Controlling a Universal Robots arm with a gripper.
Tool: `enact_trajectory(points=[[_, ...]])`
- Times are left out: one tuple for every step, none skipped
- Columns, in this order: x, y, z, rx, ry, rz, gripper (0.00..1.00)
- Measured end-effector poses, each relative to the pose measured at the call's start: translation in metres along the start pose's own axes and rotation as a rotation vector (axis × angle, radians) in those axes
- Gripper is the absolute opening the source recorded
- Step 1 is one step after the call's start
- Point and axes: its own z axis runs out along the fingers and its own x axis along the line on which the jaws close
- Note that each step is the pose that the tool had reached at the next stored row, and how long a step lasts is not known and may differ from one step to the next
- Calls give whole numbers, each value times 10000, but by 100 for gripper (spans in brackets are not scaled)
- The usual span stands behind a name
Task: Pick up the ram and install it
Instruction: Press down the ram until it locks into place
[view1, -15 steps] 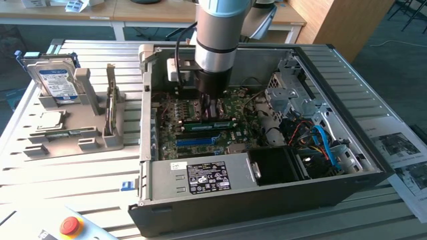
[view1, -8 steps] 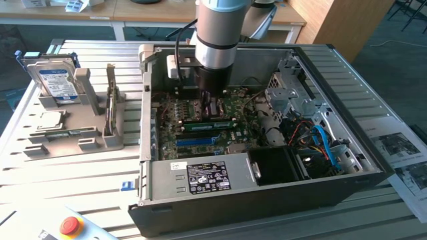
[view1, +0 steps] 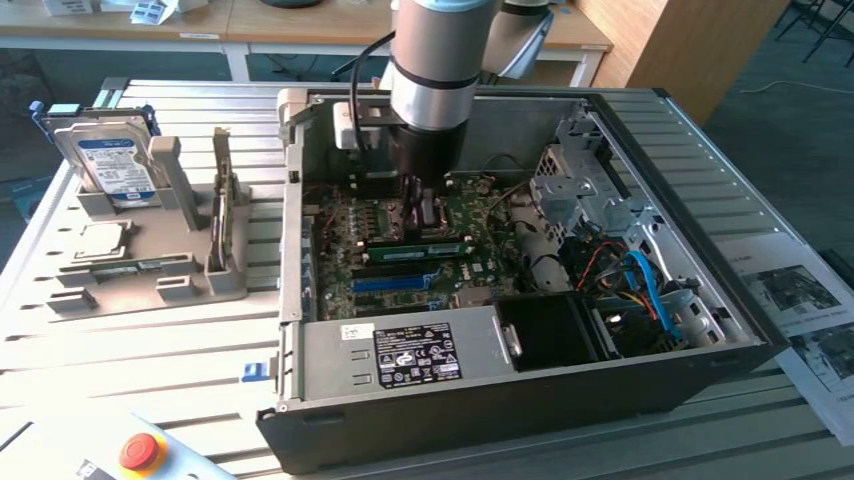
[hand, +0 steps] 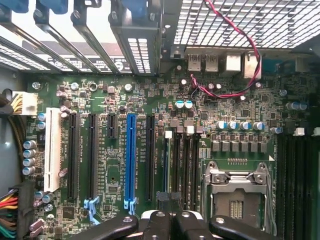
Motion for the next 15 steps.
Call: enact_trajectory(points=[[0,0,-10,1,0,0,11],[0,0,-20,1,-1,0,11],[0,0,-31,0,0,0,11],[-1,0,-43,0,0,0,11],[-1,0,-55,1,-1,0,11],[-1,1,-68,0,0,-1,11],[-1,1,-80,1,0,-1,11],[-1,1,-93,0,0,0,11],[-1,1,-105,0,0,0,11],[-1,1,-118,0,0,0,11],[-1,1,-129,0,0,0,11],[-1,1,-140,1,0,0,11],[-2,1,-151,0,0,0,11],[-2,2,-161,0,0,-1,11],[-1,2,-172,1,0,0,11]])
